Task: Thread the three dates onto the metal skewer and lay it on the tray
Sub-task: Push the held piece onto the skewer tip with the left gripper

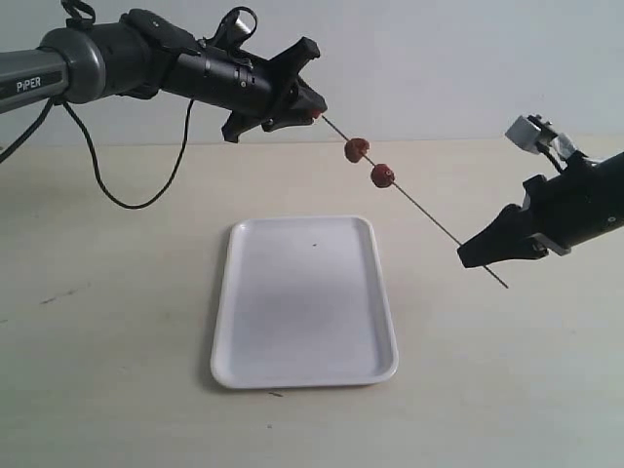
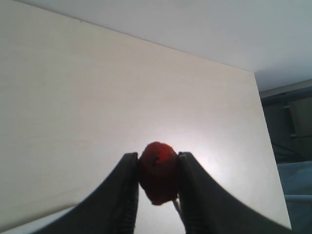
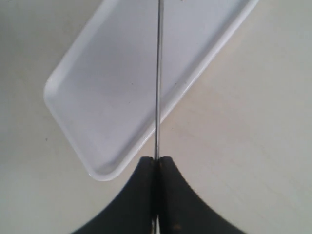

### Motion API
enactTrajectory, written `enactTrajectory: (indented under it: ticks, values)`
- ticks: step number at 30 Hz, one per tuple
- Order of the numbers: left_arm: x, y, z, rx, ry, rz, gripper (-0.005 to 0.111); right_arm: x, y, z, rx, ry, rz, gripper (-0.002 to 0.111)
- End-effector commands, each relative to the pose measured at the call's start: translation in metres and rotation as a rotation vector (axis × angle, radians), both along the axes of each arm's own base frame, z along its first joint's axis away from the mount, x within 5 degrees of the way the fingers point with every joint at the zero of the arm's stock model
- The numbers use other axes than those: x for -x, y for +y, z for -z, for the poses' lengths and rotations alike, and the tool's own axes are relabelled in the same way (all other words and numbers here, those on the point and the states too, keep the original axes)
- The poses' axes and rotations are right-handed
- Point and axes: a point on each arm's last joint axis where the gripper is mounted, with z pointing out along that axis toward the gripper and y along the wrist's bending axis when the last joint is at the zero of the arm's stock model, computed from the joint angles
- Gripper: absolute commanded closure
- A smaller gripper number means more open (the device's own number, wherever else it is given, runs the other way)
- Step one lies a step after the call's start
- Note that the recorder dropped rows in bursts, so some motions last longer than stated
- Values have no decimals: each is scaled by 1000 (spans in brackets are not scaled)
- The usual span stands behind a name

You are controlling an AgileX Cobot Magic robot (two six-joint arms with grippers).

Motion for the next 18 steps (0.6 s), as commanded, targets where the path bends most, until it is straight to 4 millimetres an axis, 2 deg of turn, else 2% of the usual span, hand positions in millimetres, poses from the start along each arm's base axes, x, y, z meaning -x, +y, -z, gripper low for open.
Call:
enactTrajectory:
  ticks: [1, 18]
  values:
    - [0, 0, -8, 9, -18, -4, 78, -1, 0, -4, -6, -25, 22, 108]
    - [1, 0, -8, 20, -9, 0, 78, 2, 1, -3, 2, -20, -29, 108]
